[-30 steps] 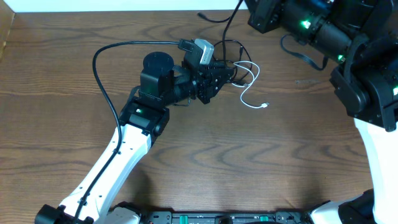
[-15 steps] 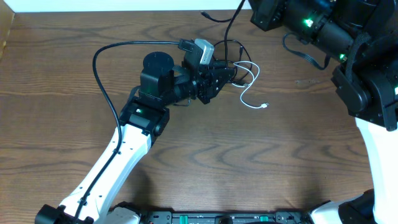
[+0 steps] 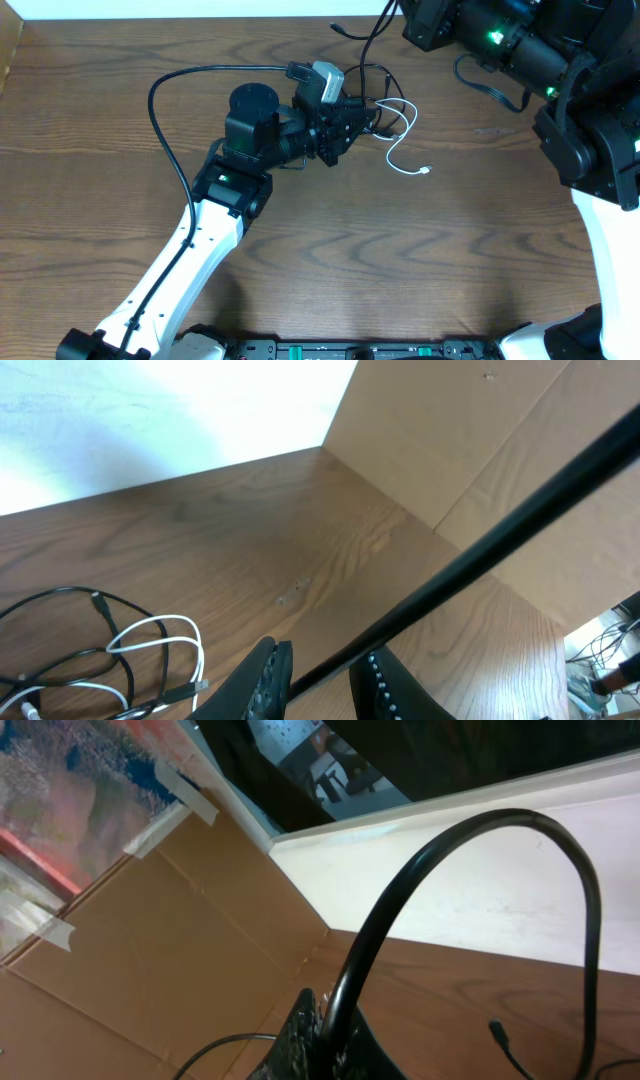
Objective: Untangle cables
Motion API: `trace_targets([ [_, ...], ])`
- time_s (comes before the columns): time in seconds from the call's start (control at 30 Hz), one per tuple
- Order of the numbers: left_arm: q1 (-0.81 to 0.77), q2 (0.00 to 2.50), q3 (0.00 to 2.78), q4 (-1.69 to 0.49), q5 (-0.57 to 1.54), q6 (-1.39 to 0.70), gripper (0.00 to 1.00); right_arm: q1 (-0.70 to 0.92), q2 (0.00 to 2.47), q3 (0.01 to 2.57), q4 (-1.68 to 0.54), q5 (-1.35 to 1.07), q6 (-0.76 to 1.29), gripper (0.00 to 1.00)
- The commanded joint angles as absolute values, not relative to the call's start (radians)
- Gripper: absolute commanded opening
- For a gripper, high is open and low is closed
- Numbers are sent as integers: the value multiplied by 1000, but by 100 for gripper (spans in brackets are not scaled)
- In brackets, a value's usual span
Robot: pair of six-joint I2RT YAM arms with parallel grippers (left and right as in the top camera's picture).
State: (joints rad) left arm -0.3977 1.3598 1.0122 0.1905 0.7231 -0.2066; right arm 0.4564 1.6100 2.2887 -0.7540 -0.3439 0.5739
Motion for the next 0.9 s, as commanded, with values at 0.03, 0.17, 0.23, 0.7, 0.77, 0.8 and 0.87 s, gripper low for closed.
trace_targets([
  [0.03,-408,1356,1027,208,725,-201,25,466,1606,2294,-763,-351,583,1],
  [0.17,-419,1356,1027,213,724,-201,27,473,1606,2294,-765,-351,583,1],
  [0.23,-418,1356,1027,212,724,-201,27,473,1606,2294,-764,-351,583,1],
  [0.7,-418,1356,1027,212,724,-201,24,468,1606,2294,-764,-339,582,1],
  [0.77,-418,1356,1027,211,724,-201,21,468,1606,2294,-763,-339,582,1],
  [0.8,-418,1356,1027,211,724,-201,19,466,1606,2294,-763,-339,582,1],
  [0.87,-418,1356,1027,211,723,-201,13,463,1606,2294,-764,-338,582,1],
])
